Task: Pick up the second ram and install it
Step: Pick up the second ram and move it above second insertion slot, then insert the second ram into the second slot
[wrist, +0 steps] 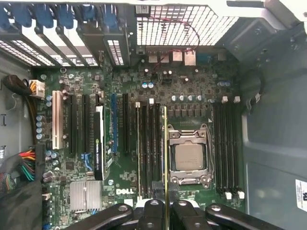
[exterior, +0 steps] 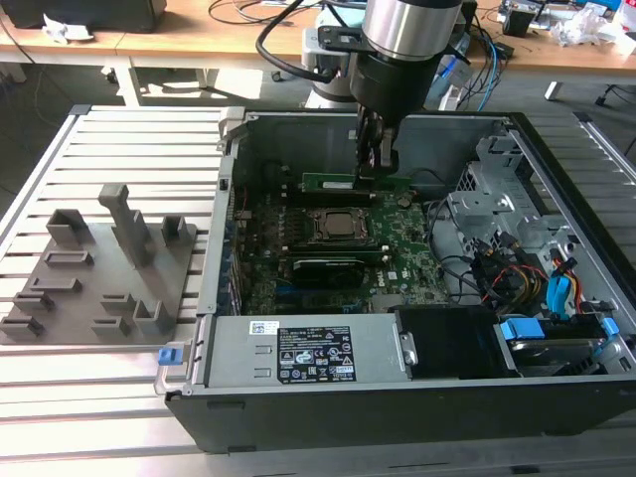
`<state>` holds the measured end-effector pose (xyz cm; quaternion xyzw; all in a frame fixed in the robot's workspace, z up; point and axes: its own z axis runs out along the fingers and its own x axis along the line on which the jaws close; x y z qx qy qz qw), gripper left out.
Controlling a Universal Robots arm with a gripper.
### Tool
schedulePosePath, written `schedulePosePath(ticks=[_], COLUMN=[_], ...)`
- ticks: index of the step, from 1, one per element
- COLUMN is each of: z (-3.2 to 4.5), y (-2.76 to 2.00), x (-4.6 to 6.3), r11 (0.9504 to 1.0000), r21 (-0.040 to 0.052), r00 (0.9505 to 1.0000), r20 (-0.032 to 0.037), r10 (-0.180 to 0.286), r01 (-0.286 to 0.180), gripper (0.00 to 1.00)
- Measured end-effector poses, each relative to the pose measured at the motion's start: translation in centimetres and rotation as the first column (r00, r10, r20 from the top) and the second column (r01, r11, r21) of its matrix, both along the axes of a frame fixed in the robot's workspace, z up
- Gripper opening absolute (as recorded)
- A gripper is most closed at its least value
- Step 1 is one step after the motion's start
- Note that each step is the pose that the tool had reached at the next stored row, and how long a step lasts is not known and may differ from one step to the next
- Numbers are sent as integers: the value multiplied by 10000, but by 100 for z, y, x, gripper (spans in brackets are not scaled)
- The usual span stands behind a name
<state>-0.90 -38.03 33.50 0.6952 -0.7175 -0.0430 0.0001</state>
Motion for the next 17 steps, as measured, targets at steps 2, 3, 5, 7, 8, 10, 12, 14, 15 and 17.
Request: schedulePosePath(ticks=[2, 3, 5, 7, 8, 10, 12, 14, 15, 17], z=[-1, -2, -2, -2, -2, -2, -2, -12, -20, -42], y=[0, -1, -2, -3, -3, -4, -4, -4, -4, -4], x=[-1, -1, -1, -1, -1, -1, -4, -15, -17, -19], r11=[10000, 10000, 10000, 10000, 10000, 10000, 10000, 10000, 10000, 10000], r21=[2, 3, 2, 2, 2, 2, 2, 3, 3, 2], r00=[10000, 10000, 10000, 10000, 10000, 10000, 10000, 10000, 10000, 10000], r20=[1, 1, 1, 2, 1, 1, 2, 2, 1, 1], r10=[-2, -2, -2, -2, -2, -2, -1, -2, -2, -1], r01=[2, 2, 2, 2, 2, 2, 1, 2, 2, 1], gripper=[14, 14, 14, 14, 14, 14, 14, 14, 14, 14])
